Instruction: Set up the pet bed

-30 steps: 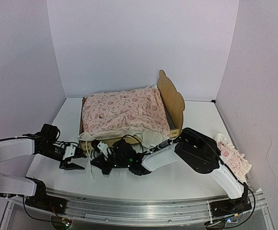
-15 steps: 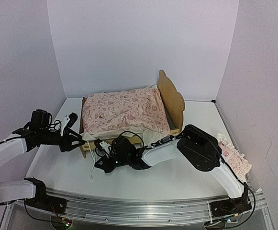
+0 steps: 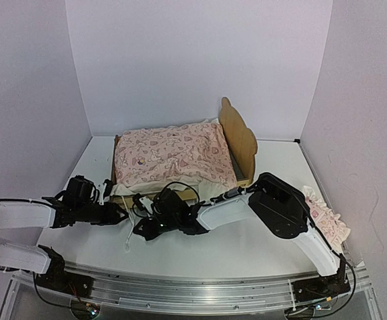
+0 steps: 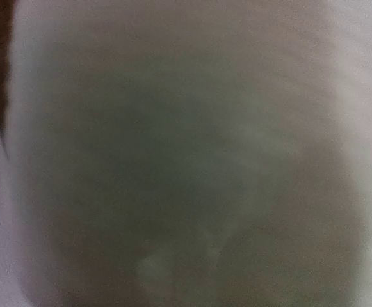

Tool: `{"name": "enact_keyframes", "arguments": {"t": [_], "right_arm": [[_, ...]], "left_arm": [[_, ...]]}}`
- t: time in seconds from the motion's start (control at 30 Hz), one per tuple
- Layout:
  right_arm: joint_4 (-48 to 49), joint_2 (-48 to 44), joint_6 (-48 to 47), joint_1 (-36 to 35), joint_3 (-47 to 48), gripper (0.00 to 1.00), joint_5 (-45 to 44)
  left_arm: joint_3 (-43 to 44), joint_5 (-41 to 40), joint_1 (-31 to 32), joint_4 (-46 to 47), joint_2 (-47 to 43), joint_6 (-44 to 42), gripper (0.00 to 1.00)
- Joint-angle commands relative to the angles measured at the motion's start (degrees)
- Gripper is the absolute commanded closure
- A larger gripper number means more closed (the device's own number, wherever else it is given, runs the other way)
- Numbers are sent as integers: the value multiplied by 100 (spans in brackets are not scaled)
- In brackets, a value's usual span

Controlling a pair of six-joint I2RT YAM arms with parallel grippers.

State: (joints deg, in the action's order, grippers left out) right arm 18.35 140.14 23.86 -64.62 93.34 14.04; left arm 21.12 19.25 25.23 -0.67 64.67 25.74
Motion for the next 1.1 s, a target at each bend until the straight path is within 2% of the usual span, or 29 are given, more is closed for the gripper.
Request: {"name": "enact_keyframes", "arguments": {"t": [0.0,0.17,0.47,0.6,0.67,0.8,0.9,1.07], "right_arm": [[-152,-276,-98,-134,145,100,-75],[-184,-259,-124,-154,110,100,-213],[-217,-141,-147,-157,290,100,-312],[-222,-119,-120,-152,301,100,-326],[-225,-99,-118,-152,323,100,-297],[-245,-102,-132,-152,331,100,-240],[-265,-120,-153,-153,307,100,-198],[-281,-168,-141,-150,214,100,-240]], "left_arm": [[-87,-489,25,1266,114,661,59],[-320,-198,44,1620,25,692,65],[-522,205,313,1390,-621,481,63],[-496,-32,318,970,-836,337,62],[-445,-273,319,964,-550,426,62],[-202,-199,324,1107,261,510,67],[-129,-251,324,1330,512,540,71],[-108,-294,323,1278,581,685,94]]}}
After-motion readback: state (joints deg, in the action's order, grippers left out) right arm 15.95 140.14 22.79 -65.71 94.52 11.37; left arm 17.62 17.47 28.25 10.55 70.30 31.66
